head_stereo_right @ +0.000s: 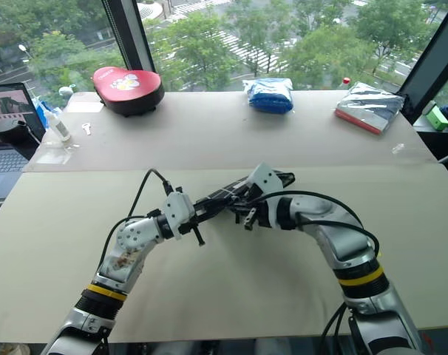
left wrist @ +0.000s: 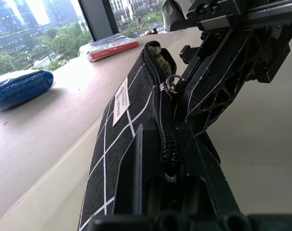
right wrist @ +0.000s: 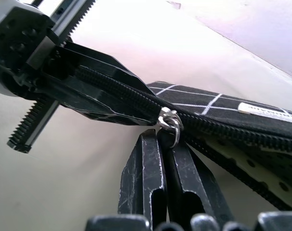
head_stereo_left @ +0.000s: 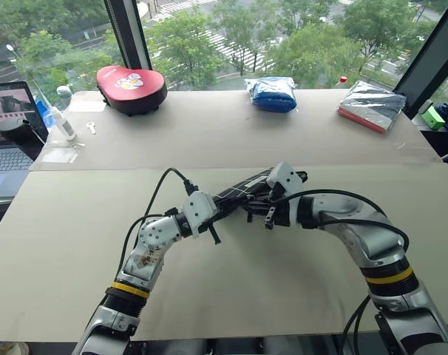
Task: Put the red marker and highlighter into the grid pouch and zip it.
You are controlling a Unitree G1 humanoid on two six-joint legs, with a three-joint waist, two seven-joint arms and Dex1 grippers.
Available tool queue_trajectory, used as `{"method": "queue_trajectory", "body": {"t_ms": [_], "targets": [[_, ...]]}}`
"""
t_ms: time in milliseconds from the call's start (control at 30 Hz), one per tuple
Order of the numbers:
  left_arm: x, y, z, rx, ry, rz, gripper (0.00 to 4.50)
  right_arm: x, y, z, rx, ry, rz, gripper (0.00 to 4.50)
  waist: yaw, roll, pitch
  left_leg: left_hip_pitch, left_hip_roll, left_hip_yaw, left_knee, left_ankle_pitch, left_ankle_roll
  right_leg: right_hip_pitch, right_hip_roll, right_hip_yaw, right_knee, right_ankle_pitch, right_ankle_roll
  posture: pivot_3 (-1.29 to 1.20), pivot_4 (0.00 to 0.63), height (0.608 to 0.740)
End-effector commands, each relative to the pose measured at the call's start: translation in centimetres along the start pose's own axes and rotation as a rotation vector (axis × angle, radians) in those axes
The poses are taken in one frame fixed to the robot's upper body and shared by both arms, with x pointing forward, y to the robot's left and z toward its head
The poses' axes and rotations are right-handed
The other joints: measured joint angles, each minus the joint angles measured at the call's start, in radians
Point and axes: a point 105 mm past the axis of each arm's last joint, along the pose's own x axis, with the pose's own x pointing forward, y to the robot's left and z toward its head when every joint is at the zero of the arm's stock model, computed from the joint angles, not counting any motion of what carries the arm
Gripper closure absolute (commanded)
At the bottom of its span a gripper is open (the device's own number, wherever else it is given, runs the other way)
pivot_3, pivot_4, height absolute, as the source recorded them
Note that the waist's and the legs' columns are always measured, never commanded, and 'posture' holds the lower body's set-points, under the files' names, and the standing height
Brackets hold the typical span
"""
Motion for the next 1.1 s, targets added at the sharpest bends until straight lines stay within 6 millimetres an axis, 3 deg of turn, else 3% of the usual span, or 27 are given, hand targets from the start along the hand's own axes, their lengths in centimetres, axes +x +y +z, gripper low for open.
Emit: {"method": "queue_trajectory", "body": {"t_ms": [33,233,467,667,767,900,1000,1100], "targets": [[0.2,0.3,1.1,0.031,-0.042,0.005,4.50,-0.8,0.0,1.0,-0.033,-0.043,-0.008,4.46,0.001,0.000,0.000,0.000,0.000,0.000,0.000,0.000,0.000,0.000,0.000,0.000,0.000,0.000,0.000,0.00,0.150,0.740],[0.1,0.3,1.1,0.033,-0.039,0.007,4.50,-2.5,-1.3,-0.1,-0.035,0.018,-0.066,4.46,0.001,0.000,0.000,0.000,0.000,0.000,0.000,0.000,0.000,0.000,0.000,0.000,0.000,0.000,0.000,0.00,0.150,0.740],[-0.1,0.3,1.1,0.034,-0.037,0.010,4.50,-8.6,-5.9,-2.3,-0.131,0.212,-0.251,4.46,0.004,0.000,0.000,0.000,0.000,0.000,0.000,0.000,0.001,0.001,0.000,0.000,-0.001,0.000,0.000,0.00,0.150,0.740],[-0.2,0.3,1.1,0.035,-0.034,0.011,4.50,-12.2,-8.4,-3.0,-0.190,0.315,-0.321,4.46,0.001,0.000,0.000,0.000,0.000,0.001,0.000,-0.001,0.001,0.001,0.000,0.000,-0.001,0.000,0.000,0.00,0.150,0.740],[-0.3,0.3,1.1,0.036,-0.032,0.011,4.50,-12.7,-9.3,-3.1,-0.193,0.315,-0.356,4.46,0.001,0.000,0.000,0.000,0.001,0.001,0.000,-0.001,0.001,0.001,0.000,0.000,-0.001,0.000,0.000,0.00,0.150,0.740],[-0.3,0.4,1.0,0.037,-0.031,0.009,4.50,-10.8,-9.1,-3.1,-0.120,0.221,-0.347,4.46,0.000,0.000,0.000,0.000,0.001,0.001,0.000,-0.001,0.001,0.001,0.000,0.000,-0.001,0.000,0.000,0.00,0.150,0.740],[-0.1,0.5,1.1,0.038,-0.034,0.008,4.50,-9.9,-7.8,-3.8,-0.083,0.193,-0.273,3.53,0.001,0.000,0.000,0.000,0.001,0.001,0.000,-0.001,0.001,0.001,0.000,0.001,-0.001,0.000,0.000,0.00,0.150,0.740],[-0.1,0.5,1.2,0.038,-0.038,0.006,4.50,-10.2,-6.4,-4.4,-0.027,0.193,-0.206,2.46,0.009,0.000,0.000,-0.001,0.000,0.000,0.000,0.000,0.001,0.001,-0.001,0.000,-0.001,0.000,0.000,0.00,0.150,0.740]]}}
